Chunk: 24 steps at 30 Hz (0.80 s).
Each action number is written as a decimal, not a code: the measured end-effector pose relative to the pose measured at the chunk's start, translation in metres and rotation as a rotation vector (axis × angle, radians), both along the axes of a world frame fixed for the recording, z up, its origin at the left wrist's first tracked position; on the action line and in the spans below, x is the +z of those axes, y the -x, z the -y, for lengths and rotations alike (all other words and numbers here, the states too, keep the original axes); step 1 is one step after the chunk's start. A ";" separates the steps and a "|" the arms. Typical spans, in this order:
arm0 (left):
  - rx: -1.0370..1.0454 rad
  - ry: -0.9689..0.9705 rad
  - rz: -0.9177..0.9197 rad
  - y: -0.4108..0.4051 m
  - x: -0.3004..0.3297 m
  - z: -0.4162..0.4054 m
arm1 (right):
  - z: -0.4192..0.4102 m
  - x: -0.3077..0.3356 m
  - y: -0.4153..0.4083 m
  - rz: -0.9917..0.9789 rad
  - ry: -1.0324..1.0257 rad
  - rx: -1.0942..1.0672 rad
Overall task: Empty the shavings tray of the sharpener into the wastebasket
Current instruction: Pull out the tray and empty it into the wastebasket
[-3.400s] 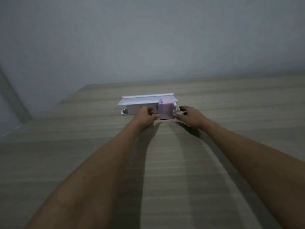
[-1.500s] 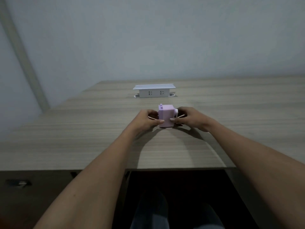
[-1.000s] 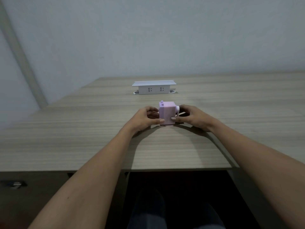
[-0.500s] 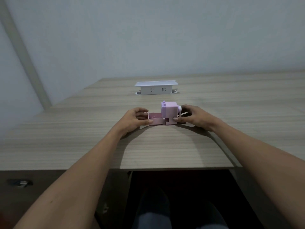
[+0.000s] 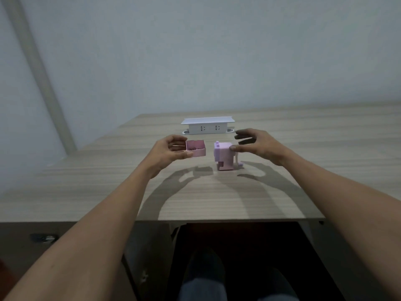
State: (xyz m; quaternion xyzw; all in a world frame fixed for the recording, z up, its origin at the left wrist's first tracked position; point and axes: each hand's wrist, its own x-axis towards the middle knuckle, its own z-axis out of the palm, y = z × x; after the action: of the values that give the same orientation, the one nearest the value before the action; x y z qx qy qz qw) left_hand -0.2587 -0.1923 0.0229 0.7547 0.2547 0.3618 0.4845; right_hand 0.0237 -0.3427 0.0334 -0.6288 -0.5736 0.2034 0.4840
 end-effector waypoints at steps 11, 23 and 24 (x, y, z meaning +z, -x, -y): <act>-0.129 -0.039 0.017 -0.036 0.061 0.043 | 0.040 0.052 0.018 0.044 -0.038 0.011; -0.367 -0.050 0.027 -0.154 0.067 0.117 | 0.142 0.063 -0.036 0.041 -0.066 -0.156; -0.396 -0.045 0.034 -0.167 0.064 0.125 | 0.157 0.063 -0.043 0.039 -0.065 -0.187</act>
State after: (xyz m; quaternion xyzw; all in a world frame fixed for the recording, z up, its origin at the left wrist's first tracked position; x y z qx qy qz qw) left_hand -0.0913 -0.3177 0.0866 0.7945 0.0851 0.2776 0.5334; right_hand 0.0667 -0.4993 0.0962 -0.6673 -0.5280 0.1264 0.5099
